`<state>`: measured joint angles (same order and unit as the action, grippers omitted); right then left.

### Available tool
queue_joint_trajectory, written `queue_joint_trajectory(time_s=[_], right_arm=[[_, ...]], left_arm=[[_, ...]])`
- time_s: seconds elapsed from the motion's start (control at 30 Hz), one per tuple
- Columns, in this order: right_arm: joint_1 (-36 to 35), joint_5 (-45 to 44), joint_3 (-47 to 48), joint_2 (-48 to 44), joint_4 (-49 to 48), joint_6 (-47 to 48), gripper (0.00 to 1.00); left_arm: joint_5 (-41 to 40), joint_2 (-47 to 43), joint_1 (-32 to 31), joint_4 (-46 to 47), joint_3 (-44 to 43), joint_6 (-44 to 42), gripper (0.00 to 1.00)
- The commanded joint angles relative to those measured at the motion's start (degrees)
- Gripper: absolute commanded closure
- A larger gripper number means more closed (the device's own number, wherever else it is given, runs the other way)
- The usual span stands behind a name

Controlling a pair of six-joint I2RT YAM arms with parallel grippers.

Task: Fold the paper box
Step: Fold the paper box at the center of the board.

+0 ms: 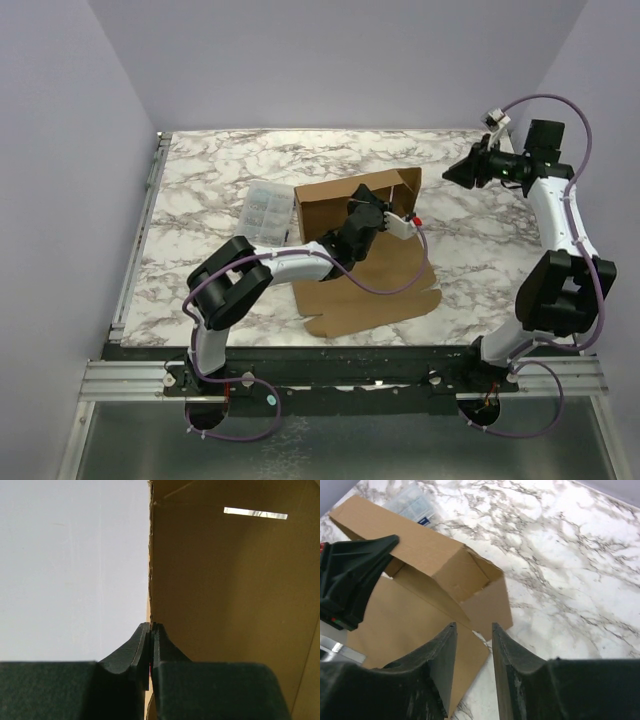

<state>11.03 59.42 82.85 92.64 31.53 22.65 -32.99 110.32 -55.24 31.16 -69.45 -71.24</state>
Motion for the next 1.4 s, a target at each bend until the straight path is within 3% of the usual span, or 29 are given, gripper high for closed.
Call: queue_joint_trajectory(time_s=[0.0, 0.1, 0.3, 0.43, 0.5, 0.77, 0.97, 1.37], right_arm=[[2.12, -0.13, -2.83, 2.7, -3.73, -0.95, 0.59], [2.09, -1.85, -2.01, 8.11, -3.41, 2.87, 0.5], [1.39, -0.32, 0.14, 16.18, -6.53, 8.23, 0.48], [-1.42, -3.34, 0.89, 17.76, -8.43, 10.39, 0.34], [-1.66, -2.53, 2.66, 19.43, -7.73, 11.33, 0.32], [-1.63, 4.2, 10.45, 24.63, 2.18, 24.16, 0.29], [-1.76, 5.12, 11.07, 25.22, 4.48, 29.31, 0.19], [-2.06, 11.0, 17.19, 29.65, 18.49, 41.7, 0.18]], left_arm=[[0.97, -2.36, -0.22, -0.13, 1.42, -0.48, 0.97], [1.71, -2.69, -0.24, -0.13, 1.42, -0.19, 0.97], [2.06, -2.79, -0.22, -0.01, 1.47, 0.71, 0.97], [2.23, -2.97, -0.22, 0.06, 1.54, 0.49, 0.97], [2.75, -3.24, -0.22, 0.21, 1.75, 0.49, 0.97], [6.33, -4.12, -0.13, 0.57, 2.23, 2.58, 0.95], [7.02, -5.38, -0.13, 0.15, 2.18, 4.55, 0.91], [3.16, -3.27, -0.49, -2.14, 1.7, 0.94, 0.92]])
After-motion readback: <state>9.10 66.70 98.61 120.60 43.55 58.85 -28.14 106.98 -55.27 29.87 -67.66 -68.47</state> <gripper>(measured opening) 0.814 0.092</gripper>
